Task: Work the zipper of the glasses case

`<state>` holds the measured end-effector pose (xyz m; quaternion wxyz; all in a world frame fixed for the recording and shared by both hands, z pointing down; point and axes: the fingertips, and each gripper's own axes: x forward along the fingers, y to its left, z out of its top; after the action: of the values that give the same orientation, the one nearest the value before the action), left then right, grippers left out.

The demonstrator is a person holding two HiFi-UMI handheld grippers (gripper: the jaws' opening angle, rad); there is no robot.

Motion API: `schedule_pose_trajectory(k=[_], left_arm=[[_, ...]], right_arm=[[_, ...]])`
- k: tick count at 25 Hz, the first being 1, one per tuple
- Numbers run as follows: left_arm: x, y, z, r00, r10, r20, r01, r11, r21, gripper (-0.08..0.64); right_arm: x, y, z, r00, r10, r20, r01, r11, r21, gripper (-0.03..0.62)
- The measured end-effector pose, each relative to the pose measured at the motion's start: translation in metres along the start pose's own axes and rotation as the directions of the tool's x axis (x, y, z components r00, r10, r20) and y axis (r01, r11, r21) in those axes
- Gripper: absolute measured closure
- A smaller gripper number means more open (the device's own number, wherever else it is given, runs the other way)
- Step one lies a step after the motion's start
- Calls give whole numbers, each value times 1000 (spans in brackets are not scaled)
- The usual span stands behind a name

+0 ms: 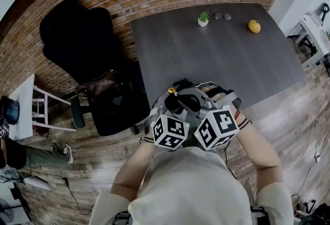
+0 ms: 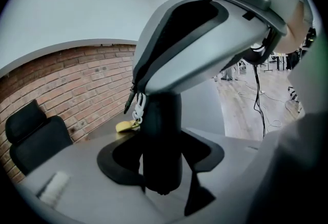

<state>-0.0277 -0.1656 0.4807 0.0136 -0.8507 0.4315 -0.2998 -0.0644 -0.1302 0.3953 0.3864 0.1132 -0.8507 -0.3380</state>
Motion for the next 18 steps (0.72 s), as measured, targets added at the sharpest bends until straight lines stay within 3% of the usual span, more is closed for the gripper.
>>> schedule_pose_trajectory(k=[9, 18], left_arm=[[-7, -1, 8, 995, -57, 76, 66, 990, -123, 341], [-20, 3, 14, 983, -37, 181, 61, 990, -128, 347]], right_arm=[[-9, -17, 6, 992, -59, 109, 42, 987, 154, 569], [-21, -41, 6, 981, -93, 172, 37, 953, 302, 571]])
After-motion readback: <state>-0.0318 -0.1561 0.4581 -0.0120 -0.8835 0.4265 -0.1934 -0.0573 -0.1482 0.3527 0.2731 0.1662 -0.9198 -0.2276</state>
